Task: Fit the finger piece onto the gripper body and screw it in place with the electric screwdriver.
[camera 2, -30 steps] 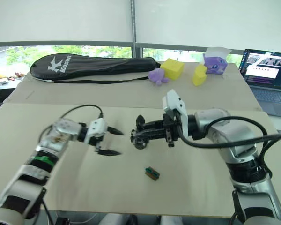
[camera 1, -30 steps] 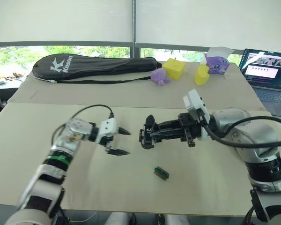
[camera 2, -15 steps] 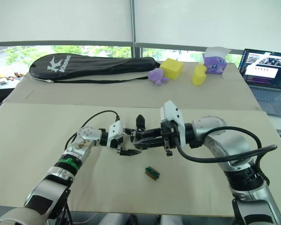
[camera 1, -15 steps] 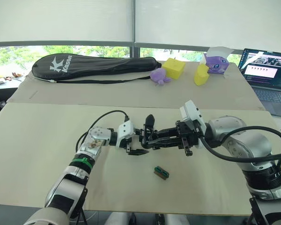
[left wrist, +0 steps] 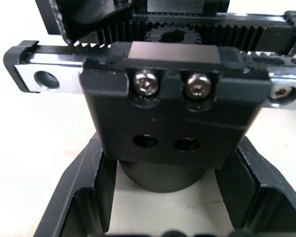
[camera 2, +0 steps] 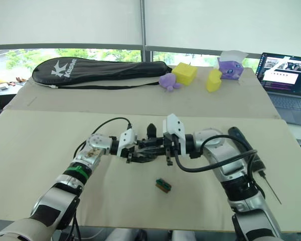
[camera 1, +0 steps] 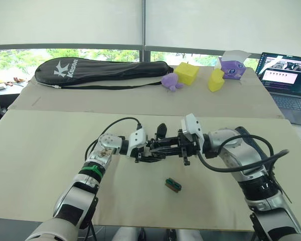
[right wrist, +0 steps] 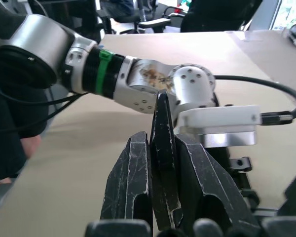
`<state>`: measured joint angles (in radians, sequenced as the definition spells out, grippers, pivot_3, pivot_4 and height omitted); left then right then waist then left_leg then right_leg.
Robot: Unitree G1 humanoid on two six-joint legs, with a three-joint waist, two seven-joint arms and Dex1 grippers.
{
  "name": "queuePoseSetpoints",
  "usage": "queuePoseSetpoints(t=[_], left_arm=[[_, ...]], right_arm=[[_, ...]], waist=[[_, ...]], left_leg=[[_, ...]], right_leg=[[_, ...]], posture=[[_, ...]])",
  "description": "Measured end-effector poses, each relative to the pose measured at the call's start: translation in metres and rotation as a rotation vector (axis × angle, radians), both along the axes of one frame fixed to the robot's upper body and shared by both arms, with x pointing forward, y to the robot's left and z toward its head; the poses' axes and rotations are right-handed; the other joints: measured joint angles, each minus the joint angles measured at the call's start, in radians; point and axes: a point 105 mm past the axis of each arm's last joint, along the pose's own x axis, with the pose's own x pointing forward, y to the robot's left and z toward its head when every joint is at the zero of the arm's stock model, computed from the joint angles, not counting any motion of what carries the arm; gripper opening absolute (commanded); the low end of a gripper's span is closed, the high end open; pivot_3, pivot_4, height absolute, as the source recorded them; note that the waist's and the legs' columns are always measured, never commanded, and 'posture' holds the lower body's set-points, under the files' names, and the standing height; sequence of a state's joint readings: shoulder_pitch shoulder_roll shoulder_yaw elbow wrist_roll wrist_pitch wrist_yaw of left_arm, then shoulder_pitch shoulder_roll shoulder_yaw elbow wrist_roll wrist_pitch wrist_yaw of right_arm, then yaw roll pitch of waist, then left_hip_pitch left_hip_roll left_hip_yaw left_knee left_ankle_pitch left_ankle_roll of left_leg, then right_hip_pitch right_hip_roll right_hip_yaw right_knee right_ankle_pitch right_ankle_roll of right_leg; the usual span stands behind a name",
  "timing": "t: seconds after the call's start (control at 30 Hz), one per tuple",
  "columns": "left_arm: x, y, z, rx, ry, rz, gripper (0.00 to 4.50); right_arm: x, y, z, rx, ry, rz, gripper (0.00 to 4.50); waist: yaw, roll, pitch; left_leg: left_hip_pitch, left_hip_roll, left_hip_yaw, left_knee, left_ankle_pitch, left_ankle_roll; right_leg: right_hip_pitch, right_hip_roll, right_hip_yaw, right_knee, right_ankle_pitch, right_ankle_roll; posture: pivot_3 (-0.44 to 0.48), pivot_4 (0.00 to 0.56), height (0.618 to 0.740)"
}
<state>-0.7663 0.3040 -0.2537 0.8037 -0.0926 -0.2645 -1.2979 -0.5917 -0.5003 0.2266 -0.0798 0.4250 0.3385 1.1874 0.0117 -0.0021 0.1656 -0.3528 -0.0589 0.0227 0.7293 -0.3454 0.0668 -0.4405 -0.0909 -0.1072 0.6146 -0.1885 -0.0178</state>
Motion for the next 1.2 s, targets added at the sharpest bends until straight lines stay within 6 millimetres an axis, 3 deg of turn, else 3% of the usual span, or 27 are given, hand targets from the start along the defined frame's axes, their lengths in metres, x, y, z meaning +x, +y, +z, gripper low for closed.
queuePoseSetpoints(t=[0.17, 0.47, 0.93, 1.2], left_arm=[[0.0, 0.0, 0.0, 0.004, -0.014, -0.004, 2.31], [0.0, 0.0, -0.001, -0.001, -0.008, 0.001, 2.31], [0.001, 0.0, -0.001, -0.001, 0.017, 0.004, 2.31], [0.001, 0.0, -0.002, 0.008, 0.019, 0.006, 2.31]], right_arm=[[0.01, -0.002, -0.005, -0.003, 0.01, -0.026, 0.33], [0.01, -0.002, -0.006, -0.005, 0.02, -0.023, 0.33], [0.015, -0.004, -0.01, 0.013, 0.168, -0.067, 0.33], [0.014, -0.007, -0.018, 0.037, 0.104, -0.04, 0.33]], waist=[[-0.001, 0.0, 0.0], [-0.001, 0.0, 0.0], [-0.001, 0.0, -0.001], [-0.002, 0.0, -0.003]], left_leg=[[0.0, 0.0, -0.001, 0.0, 0.0, 0.0], [0.0, 0.0, -0.001, 0.001, 0.0, 0.0], [0.001, 0.0, -0.002, 0.001, 0.0, 0.0], [0.004, 0.0, -0.002, 0.001, 0.0, 0.0]], right_leg=[[0.0, 0.0, -0.001, 0.0, 0.0, 0.0], [0.001, 0.0, -0.001, 0.0, 0.0, 0.0], [0.002, -0.001, -0.002, 0.0, 0.0, 0.0], [0.004, -0.001, -0.002, 0.0, 0.0, 0.0]], posture=[[0.0, 0.15, 0.737], [0.0, 0.15, 0.737], [0.0, 0.15, 0.737], [0.0, 0.15, 0.737]])
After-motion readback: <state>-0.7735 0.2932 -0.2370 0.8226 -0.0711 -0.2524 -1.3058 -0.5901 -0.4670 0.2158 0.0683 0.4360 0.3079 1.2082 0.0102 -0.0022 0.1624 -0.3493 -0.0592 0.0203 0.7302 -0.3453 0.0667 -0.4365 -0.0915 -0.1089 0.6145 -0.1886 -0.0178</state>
